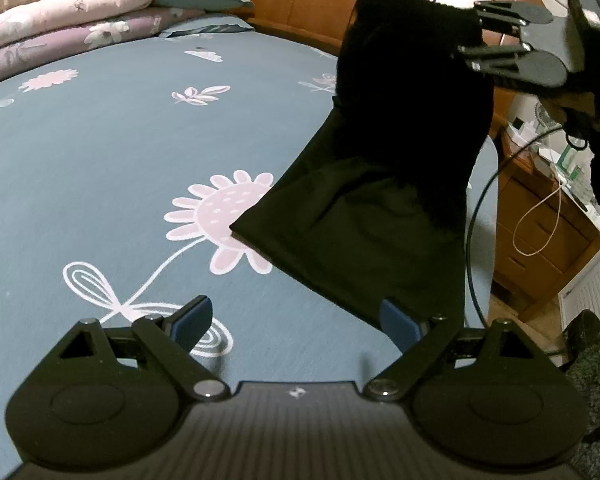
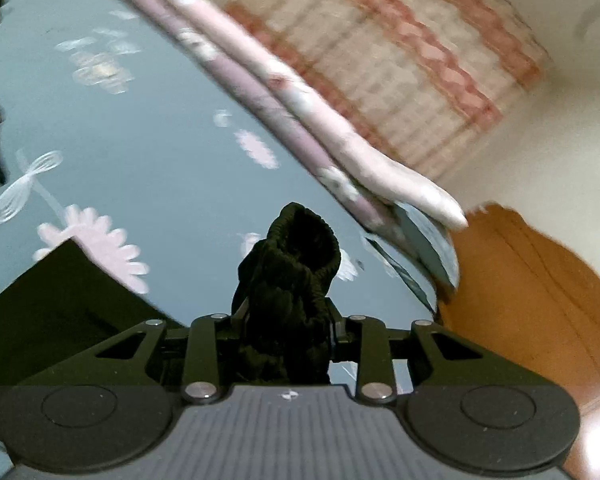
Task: Fold clothes
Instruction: 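Lower the shorts onto the sheet with the right gripper and open it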
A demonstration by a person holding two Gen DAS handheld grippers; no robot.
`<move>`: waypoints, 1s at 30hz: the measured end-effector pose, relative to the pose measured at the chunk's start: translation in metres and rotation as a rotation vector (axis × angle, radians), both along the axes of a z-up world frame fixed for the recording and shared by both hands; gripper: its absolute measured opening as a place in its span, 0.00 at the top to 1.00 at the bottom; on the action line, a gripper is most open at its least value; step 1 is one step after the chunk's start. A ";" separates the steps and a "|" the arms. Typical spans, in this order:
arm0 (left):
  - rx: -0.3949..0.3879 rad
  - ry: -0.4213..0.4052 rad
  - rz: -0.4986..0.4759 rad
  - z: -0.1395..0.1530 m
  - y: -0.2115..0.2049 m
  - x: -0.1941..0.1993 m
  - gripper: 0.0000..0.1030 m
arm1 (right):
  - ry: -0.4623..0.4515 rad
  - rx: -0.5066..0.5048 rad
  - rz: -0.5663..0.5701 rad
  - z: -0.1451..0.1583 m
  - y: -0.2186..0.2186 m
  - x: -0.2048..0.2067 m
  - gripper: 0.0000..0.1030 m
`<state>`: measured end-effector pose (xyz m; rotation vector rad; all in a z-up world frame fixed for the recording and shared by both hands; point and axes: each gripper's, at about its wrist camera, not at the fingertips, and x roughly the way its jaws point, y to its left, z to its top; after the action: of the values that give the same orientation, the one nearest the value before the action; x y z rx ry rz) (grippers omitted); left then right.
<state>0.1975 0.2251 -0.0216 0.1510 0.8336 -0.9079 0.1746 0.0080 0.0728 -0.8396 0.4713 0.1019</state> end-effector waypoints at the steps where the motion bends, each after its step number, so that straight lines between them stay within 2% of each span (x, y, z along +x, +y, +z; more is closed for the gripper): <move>1: 0.000 0.000 -0.002 0.000 0.000 0.000 0.12 | 0.005 -0.016 0.016 -0.003 0.006 -0.002 0.65; 5: -0.007 -0.002 -0.012 0.000 0.000 -0.001 0.12 | 0.017 -0.089 0.077 -0.016 0.031 -0.010 0.65; 9: -0.010 0.000 -0.010 -0.001 0.002 -0.001 0.12 | -0.039 -0.239 0.121 -0.031 0.052 -0.023 0.65; 13: -0.009 0.009 0.001 -0.005 0.004 0.001 0.12 | -0.046 -0.326 0.174 -0.042 0.066 -0.034 0.65; 30: -0.012 0.016 0.004 -0.010 0.006 -0.004 0.12 | 0.052 -0.477 0.257 -0.091 0.093 -0.041 0.64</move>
<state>0.1930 0.2310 -0.0311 0.1316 0.8430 -0.9115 0.1334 0.1015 -0.0182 -1.3673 0.4401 0.2550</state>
